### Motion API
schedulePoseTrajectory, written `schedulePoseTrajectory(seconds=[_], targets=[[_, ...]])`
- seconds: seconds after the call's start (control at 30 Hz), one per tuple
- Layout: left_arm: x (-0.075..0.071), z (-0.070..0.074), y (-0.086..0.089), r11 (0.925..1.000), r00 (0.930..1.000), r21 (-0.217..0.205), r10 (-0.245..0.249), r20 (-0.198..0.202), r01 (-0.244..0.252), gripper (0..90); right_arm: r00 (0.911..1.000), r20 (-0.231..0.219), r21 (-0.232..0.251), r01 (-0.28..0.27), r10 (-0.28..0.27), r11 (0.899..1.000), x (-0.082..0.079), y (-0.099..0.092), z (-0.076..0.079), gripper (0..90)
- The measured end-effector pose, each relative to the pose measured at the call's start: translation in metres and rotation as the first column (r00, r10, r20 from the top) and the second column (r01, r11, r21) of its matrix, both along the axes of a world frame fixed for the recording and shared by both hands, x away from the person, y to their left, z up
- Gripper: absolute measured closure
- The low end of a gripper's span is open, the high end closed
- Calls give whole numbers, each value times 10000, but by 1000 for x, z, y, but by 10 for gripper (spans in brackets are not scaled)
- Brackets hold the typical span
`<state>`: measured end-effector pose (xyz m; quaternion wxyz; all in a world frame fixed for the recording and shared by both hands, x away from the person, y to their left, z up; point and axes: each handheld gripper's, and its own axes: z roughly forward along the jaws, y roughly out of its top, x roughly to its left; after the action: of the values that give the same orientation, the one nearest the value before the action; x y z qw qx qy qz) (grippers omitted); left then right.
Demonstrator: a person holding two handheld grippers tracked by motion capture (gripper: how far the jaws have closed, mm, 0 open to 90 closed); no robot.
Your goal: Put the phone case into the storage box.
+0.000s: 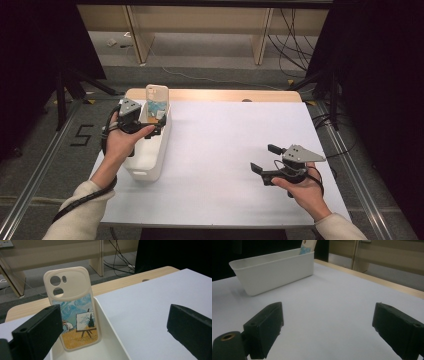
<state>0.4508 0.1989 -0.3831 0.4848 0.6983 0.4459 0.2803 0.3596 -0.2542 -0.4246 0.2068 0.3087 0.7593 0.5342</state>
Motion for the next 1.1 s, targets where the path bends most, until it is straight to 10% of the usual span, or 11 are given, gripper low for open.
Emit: schedulePoseTrajectory(seconds=[1.1], targets=[[-49,-15,0,9902,9888,-221,-1365,604,1380,2,10000,-12,0,-13,13,10000,0,0,0,109]])
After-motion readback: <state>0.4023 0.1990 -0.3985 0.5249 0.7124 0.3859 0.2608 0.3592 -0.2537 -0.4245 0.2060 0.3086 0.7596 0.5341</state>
